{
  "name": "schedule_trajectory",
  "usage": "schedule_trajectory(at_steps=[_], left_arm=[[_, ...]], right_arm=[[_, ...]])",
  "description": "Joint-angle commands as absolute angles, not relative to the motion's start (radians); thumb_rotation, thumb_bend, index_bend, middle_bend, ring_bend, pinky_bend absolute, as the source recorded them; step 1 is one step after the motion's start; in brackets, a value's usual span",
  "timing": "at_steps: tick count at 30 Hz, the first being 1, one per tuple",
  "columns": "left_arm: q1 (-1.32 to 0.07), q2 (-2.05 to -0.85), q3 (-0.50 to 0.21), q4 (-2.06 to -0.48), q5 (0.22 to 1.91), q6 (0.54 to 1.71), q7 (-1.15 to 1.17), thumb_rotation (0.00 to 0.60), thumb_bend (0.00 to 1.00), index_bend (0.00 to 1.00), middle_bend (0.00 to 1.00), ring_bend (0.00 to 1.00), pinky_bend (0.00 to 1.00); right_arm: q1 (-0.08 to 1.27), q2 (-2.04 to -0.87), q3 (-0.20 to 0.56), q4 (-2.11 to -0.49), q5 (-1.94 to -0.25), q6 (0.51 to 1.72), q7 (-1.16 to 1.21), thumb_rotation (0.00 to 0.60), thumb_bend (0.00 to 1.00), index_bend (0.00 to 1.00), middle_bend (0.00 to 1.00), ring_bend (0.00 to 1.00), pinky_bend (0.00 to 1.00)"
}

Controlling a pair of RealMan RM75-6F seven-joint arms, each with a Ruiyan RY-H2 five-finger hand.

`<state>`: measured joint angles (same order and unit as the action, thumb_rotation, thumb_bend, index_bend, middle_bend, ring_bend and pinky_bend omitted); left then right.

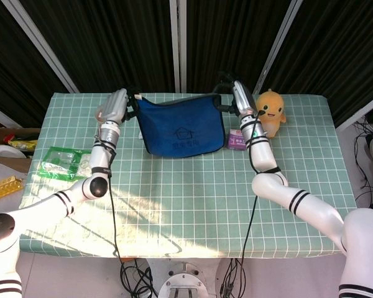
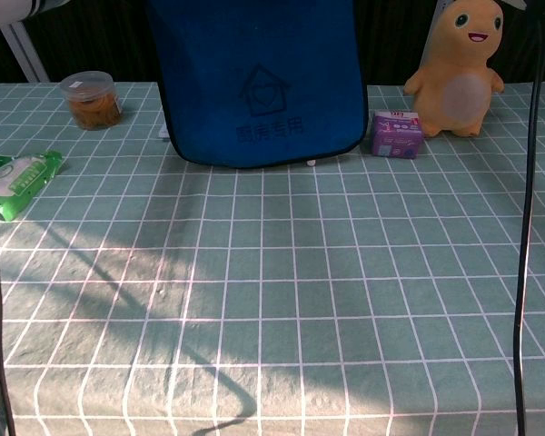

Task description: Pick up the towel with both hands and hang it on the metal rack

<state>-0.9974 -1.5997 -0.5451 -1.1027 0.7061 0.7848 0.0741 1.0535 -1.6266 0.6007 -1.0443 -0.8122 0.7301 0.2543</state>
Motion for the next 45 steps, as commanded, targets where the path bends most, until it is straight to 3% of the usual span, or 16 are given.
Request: schedule_trajectory(at_steps=[1,5,8,9,10,11,12,13,17,21,25,28,31,36,40,45], left_arm=[[-1.035,-1.62,-0.551,-1.039,0.652,0.75,0.091,0.6,0.63,0.81,0.28,0.18,0.3],[-1.073,-1.65,-0.549,-0.953,0.596,0.701,0.105,0.6,0.62,0.75,0.28,0.18,0.3],[-1.109,-1.679,-0.549,-0.867,0.552,0.655,0.119,0.6,0.59,0.55,0.28,0.18,0.3],[-1.12,-1.685,-0.542,-0.837,0.542,0.632,0.129,0.6,0.57,0.4,0.26,0.18,0.3],[-1.134,-1.688,-0.53,-0.8,0.524,0.584,0.147,0.6,0.53,0.2,0.23,0.18,0.29],[-1.143,-1.689,-0.524,-0.774,0.508,0.548,0.155,0.6,0.5,0.1,0.2,0.18,0.28],[-1.153,-1.692,-0.519,-0.746,0.491,0.519,0.163,0.6,0.45,0.01,0.17,0.18,0.27],[-1.164,-1.7,-0.516,-0.716,0.473,0.502,0.171,0.6,0.41,0.0,0.15,0.19,0.26],[-1.206,-1.724,-0.494,-0.61,0.4,0.422,0.21,0.589,0.33,0.0,0.08,0.17,0.22],[-1.222,-1.734,-0.496,-0.58,0.382,0.443,0.211,0.563,0.3,0.0,0.03,0.12,0.2],[-1.196,-1.699,-0.498,-0.647,0.449,0.509,0.173,0.423,0.26,0.0,0.01,0.09,0.2],[-1.122,-1.614,-0.493,-0.829,0.586,0.625,0.104,0.336,0.26,0.0,0.01,0.08,0.19],[-1.012,-1.505,-0.46,-1.061,0.754,0.768,0.047,0.328,0.27,0.0,0.01,0.08,0.19],[-0.765,-1.277,-0.308,-1.45,1.077,1.084,0.065,0.328,0.28,0.0,0.02,0.08,0.2],[-0.568,-1.19,-0.162,-1.604,1.232,1.35,0.194,0.306,0.26,0.05,0.07,0.08,0.2],[-0.384,-1.21,-0.021,-1.613,1.319,1.527,0.239,0.274,0.21,0.1,0.1,0.08,0.2]], right_arm=[[1.108,-1.676,0.615,-0.945,-0.767,0.712,0.228,0.6,0.56,1.0,0.16,0.0,0.0],[1.154,-1.733,0.618,-0.814,-0.717,0.677,0.202,0.6,0.58,1.0,0.16,0.0,0.0],[1.19,-1.775,0.623,-0.705,-0.675,0.619,0.189,0.6,0.55,0.95,0.14,0.0,0.0],[1.2,-1.784,0.621,-0.675,-0.665,0.588,0.185,0.6,0.53,0.82,0.1,0.0,0.0],[1.212,-1.787,0.619,-0.644,-0.651,0.526,0.183,0.6,0.5,0.58,0.06,0.0,0.0],[1.218,-1.784,0.623,-0.63,-0.638,0.469,0.194,0.6,0.47,0.31,0.02,0.0,0.0],[1.223,-1.781,0.631,-0.617,-0.627,0.425,0.21,0.6,0.44,0.13,0.0,0.0,0.0],[1.23,-1.781,0.633,-0.6,-0.626,0.399,0.217,0.6,0.4,0.01,0.0,0.0,0.0],[1.253,-1.794,0.614,-0.534,-0.673,0.37,0.225,0.6,0.22,0.0,0.0,0.0,0.0],[1.245,-1.783,0.618,-0.538,-0.71,0.386,0.259,0.6,0.18,0.0,0.0,0.0,0.0],[1.192,-1.735,0.62,-0.626,-0.781,0.455,0.314,0.6,0.18,0.0,0.0,0.0,0.0],[1.086,-1.637,0.602,-0.811,-0.884,0.542,0.372,0.6,0.18,0.0,0.0,0.0,0.0],[0.956,-1.526,0.53,-1.016,-1.035,0.682,0.368,0.6,0.18,0.0,0.0,0.0,0.0],[0.676,-1.317,0.358,-1.36,-1.276,1.009,0.295,0.6,0.18,0.0,0.0,0.0,0.0],[0.469,-1.237,0.219,-1.486,-1.384,1.253,0.192,0.6,0.18,0.0,0.0,0.0,0.0],[0.276,-1.234,0.094,-1.514,-1.402,1.437,0.103,0.6,0.18,0.0,0.0,0.0,0.0]])
